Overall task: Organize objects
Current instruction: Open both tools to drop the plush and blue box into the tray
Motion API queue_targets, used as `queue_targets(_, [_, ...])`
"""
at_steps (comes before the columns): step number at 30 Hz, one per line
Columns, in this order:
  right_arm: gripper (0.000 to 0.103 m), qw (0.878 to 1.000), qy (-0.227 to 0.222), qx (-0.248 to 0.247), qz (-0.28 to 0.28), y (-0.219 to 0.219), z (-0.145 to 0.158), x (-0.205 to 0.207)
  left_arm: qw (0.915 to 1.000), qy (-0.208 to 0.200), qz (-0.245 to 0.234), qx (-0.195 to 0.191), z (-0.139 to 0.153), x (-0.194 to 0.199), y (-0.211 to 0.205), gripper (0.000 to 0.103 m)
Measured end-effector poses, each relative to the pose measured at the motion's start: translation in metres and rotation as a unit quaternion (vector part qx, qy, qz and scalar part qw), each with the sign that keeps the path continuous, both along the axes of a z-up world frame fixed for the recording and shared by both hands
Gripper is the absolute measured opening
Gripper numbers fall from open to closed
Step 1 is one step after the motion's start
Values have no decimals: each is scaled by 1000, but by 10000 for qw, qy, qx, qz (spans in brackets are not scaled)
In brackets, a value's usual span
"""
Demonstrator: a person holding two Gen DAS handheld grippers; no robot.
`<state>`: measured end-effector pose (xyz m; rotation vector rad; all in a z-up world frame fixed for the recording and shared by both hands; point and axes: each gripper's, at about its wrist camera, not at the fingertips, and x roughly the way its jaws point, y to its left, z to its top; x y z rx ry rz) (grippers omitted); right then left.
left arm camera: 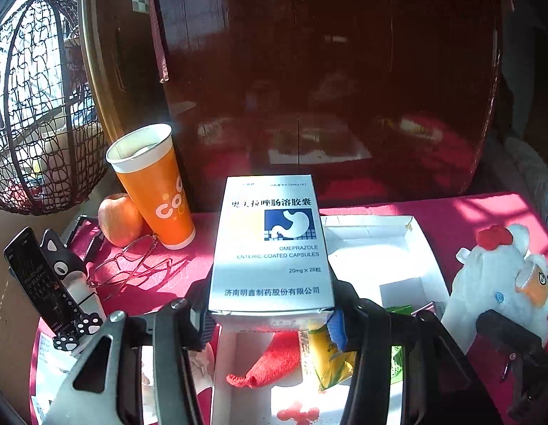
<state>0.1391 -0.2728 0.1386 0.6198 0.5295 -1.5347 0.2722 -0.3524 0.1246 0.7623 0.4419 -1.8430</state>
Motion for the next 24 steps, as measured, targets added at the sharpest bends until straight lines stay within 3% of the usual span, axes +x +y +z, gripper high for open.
queue_targets(8, [57, 9991, 18, 384, -170, -33, -34, 7, 9988, -22, 56, 480, -39, -7, -14, 52])
queue_targets(9, [64, 9990, 40, 396, -184, -34, -37, 8, 9986, 41, 61, 522, -41, -6, -14, 52])
queue_targets(10, [82, 9990, 79, 394, -215, -34, -38, 9, 9979, 105, 49, 639, -43, -5, -17, 53])
queue_targets(11, [90, 9990, 116, 356, -247, -32, -39, 9, 9965, 168, 29, 815, -46, -5, -19, 64])
queue_targets(12, [101, 9990, 161, 304, -289, -29, -39, 10, 9957, 282, 39, 881, -47, -2, -20, 92])
queue_targets(13, [103, 9991, 176, 243, -300, -26, -38, 10, 9963, 344, 93, 778, -46, -1, -17, 103])
queue_targets(16, [103, 9992, 176, 105, -355, -15, -33, 9, 9989, 262, 321, 228, -34, 5, -7, 103])
queue_targets(24, [103, 9990, 67, -130, -422, 24, -28, 7, 9969, 698, 346, -131, -7, 16, 31, 103])
